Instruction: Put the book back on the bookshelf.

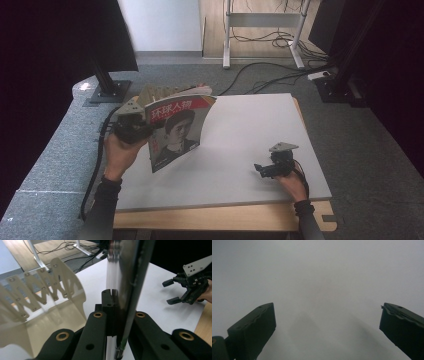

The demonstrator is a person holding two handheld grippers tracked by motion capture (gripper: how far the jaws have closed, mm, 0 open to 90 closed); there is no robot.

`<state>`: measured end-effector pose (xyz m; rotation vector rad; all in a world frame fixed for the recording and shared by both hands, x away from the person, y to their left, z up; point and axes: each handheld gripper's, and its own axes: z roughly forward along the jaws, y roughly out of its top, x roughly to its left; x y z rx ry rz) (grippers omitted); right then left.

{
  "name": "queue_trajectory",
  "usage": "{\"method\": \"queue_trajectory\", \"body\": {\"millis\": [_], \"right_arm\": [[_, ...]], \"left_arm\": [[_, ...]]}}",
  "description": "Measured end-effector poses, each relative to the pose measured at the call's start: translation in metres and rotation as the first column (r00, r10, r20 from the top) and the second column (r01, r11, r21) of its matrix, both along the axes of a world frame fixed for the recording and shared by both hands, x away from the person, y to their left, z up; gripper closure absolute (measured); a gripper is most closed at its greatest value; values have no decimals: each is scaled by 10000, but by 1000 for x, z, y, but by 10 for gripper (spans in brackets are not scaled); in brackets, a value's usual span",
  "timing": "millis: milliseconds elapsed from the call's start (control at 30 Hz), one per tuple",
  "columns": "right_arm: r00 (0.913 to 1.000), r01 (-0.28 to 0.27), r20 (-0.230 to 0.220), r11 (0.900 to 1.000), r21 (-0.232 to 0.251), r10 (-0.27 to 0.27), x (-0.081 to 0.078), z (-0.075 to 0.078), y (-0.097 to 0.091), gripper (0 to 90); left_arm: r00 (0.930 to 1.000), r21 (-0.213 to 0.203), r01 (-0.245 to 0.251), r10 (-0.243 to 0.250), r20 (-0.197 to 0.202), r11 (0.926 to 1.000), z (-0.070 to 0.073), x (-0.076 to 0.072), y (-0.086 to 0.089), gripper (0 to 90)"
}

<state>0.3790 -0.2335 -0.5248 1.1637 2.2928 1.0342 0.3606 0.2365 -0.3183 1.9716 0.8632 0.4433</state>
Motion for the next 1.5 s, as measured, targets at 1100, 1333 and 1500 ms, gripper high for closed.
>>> {"method": "queue_trajectory", "body": {"millis": [1100,1333,1500], "right_arm": [[9993,44,-382,9997,-222,-53,3,-11,1,0],[9993,34,-380,9997,-230,-42,3,-11,1,0],[9992,32,-388,9997,-222,-40,3,-11,1,0]], "left_arm": [[9454,-430,-3241,3252,215,9450,5,0,101,871],[9343,-516,-3541,3557,254,9338,-3,24,95,870],[9282,-678,-3690,3713,253,9270,-10,41,90,870]]}}
